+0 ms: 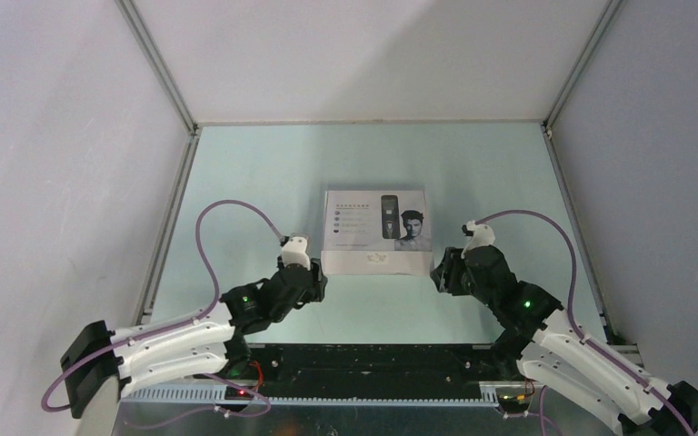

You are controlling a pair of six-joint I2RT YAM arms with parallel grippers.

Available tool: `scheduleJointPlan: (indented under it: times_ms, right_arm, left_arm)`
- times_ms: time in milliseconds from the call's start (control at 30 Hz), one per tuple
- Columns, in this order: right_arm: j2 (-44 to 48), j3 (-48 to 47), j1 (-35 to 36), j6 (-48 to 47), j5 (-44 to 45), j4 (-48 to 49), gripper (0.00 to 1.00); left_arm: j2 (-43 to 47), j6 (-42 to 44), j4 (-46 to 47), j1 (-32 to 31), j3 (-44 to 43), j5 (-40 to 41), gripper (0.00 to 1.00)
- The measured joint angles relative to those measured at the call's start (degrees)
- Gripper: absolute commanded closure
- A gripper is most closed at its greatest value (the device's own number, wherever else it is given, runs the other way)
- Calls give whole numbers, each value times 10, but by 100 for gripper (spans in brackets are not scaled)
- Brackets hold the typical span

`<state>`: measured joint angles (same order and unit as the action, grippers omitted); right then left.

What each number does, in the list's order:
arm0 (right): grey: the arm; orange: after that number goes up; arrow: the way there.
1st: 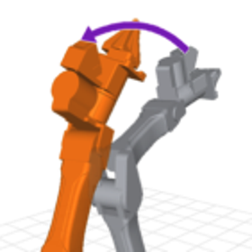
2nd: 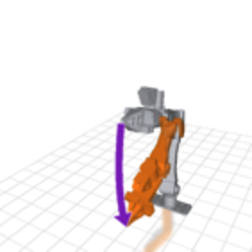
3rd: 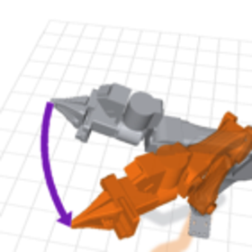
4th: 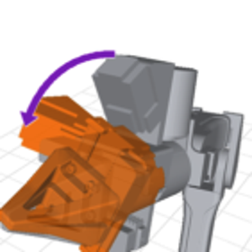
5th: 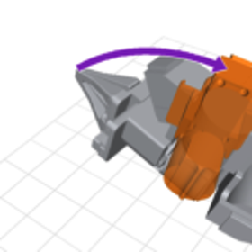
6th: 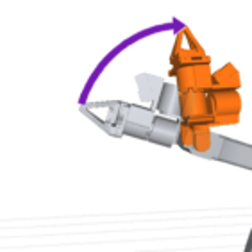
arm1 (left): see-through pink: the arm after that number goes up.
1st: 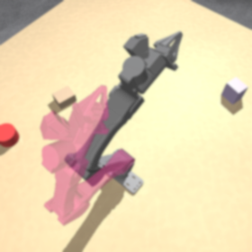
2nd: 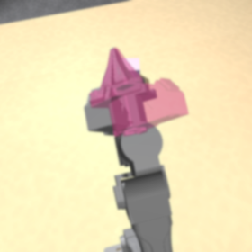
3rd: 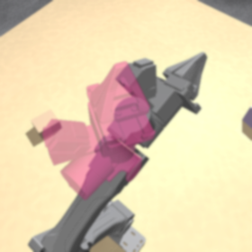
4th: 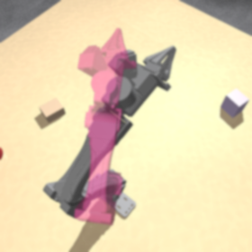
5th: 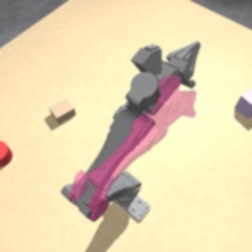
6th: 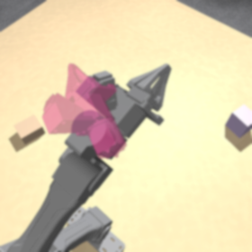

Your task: Sort the hair-cutting tools

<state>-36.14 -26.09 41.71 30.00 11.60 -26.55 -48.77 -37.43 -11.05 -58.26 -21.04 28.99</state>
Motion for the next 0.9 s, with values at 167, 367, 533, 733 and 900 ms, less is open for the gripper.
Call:
scheduleJointPlan:
  times_ms: [167, 367, 533, 733, 900]
  right_arm:
    - [-12, 19, 13, -5, 0, 22, 56]
    - [-12, 19, 33, -10, 8, 29, 56]
    - [-11, 19, 44, -16, 21, 29, 55]
    - [-13, 19, 61, -22, 37, 29, 57]
    - [-28, 26, 86, -28, 61, 41, 59]
  left_arm:
    - [-15, 4, 27, -5, 1, 4, 44]
    - [-35, 6, 50, -10, 3, 9, 48]
    - [-45, 13, 67, -14, 5, 20, 52]
    - [-52, 15, 80, -16, 9, 40, 60]
    - [-52, 15, 85, -17, 16, 47, 62]
